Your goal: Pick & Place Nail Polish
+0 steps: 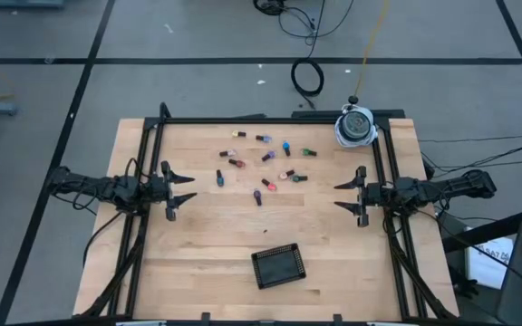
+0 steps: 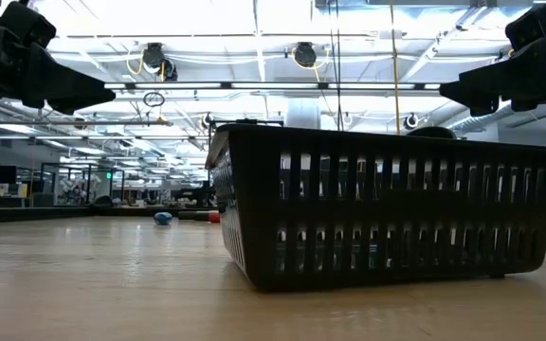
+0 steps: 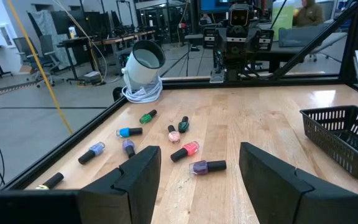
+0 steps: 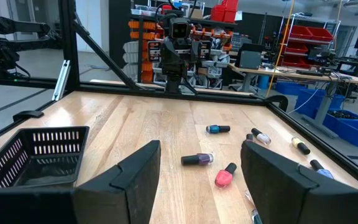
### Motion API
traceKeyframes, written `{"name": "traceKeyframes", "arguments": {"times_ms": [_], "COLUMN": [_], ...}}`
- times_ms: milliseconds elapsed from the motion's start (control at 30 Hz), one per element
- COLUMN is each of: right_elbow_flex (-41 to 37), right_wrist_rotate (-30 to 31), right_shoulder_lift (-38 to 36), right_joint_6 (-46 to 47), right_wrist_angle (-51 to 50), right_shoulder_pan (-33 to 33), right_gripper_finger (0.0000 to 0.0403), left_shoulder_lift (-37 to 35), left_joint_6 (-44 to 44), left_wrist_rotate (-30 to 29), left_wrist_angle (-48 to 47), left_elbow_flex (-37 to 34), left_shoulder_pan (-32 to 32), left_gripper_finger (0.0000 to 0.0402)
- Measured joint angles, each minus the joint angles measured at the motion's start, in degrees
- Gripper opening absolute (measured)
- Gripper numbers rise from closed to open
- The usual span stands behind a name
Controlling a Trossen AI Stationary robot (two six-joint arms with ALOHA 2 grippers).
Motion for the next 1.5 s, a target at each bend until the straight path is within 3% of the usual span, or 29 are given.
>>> {"name": "traceKeyframes", "arguments": {"times_ms": [600,733,1067,1333,1433,1500], "right_elbow_flex": [0.0,0.0,0.0,0.0,0.0,0.0], "right_wrist_rotate": [0.0,0.0,0.0,0.1,3.2,9.2], "right_shoulder_lift": [0.0,0.5,0.5,0.5,0.7,1.7], "right_joint_6": [-0.1,-3.7,4.2,6.0,4.4,2.5], "right_wrist_angle": [0.3,5.5,20.6,22.6,21.3,19.9], "right_shoulder_pan": [0.0,0.0,0.1,0.1,0.0,0.0], "right_gripper_finger": [0.0210,0.0210,0.0210,0.0210,0.0210,0.0210], "left_shoulder_lift": [0.0,0.0,0.0,0.0,0.0,0.0], "left_joint_6": [0.0,0.0,0.0,0.0,0.0,0.0], "left_wrist_rotate": [0.0,0.0,0.0,0.0,0.0,0.0], "left_wrist_angle": [0.0,0.0,0.0,0.0,0.0,0.0], "left_elbow_flex": [0.0,0.0,0.0,0.0,0.0,0.0], "left_shoulder_pan": [0.0,0.0,0.0,0.0,0.0,0.0], "left_gripper_finger": [0.0214,0.0214,0.0214,0.0214,0.0214,0.0214]}}
